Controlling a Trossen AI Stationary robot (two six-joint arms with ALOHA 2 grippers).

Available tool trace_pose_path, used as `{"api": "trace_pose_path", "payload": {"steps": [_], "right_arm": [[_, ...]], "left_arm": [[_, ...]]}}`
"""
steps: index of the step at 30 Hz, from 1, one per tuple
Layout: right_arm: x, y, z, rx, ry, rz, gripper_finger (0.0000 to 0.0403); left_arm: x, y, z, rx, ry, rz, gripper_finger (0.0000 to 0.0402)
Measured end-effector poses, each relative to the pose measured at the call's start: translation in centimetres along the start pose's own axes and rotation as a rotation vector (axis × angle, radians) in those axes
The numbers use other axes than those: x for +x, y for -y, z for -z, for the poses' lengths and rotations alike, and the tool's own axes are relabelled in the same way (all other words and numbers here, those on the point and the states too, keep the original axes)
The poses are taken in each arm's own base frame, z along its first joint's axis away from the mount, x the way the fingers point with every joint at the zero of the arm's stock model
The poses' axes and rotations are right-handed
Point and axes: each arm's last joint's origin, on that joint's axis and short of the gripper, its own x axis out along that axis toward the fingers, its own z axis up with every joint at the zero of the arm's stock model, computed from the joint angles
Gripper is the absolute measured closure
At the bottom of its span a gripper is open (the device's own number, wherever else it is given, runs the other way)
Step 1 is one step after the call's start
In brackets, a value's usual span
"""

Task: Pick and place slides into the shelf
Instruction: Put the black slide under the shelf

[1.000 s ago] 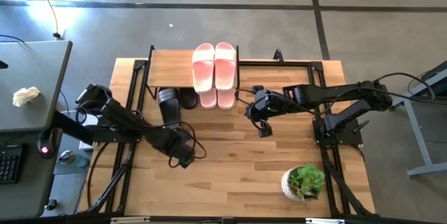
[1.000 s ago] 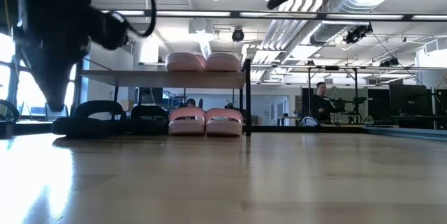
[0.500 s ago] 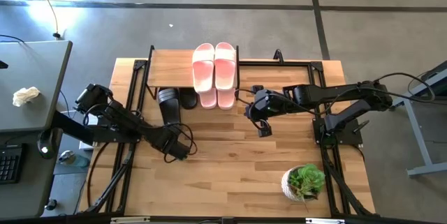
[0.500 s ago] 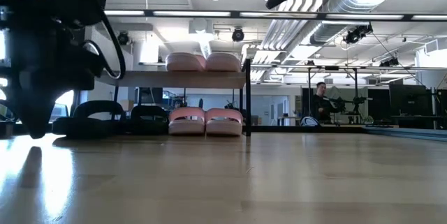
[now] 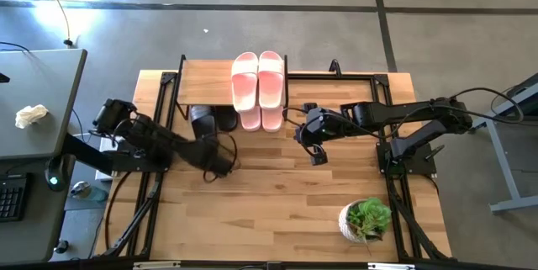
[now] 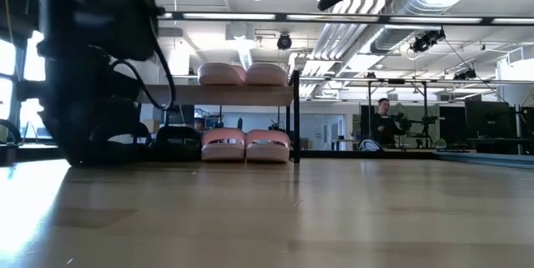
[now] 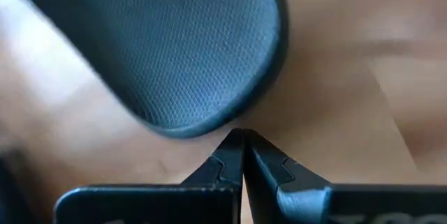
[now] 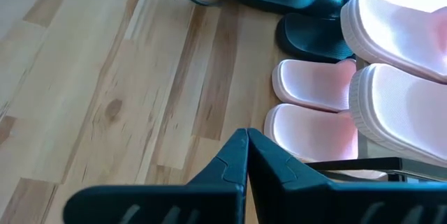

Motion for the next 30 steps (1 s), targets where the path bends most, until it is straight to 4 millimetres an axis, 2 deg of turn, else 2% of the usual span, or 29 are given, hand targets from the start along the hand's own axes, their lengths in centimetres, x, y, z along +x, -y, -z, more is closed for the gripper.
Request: {"api": "trace_pose_path", "payload": {"steps": [9,30], "right_arm": [[0.0,0.0,0.0,-0.001,0.000,-0.001,0.0403],[0.0,0.0,0.0,-0.013,0.002,-0.009,0.0403]], "left_arm": [[0.7,-1.1,-2.4,-0.067,0.056,-0.076,0.0401],[1.8,-3.1,-6.0,-0.097,0.075,-0.165,0.0401]]}}
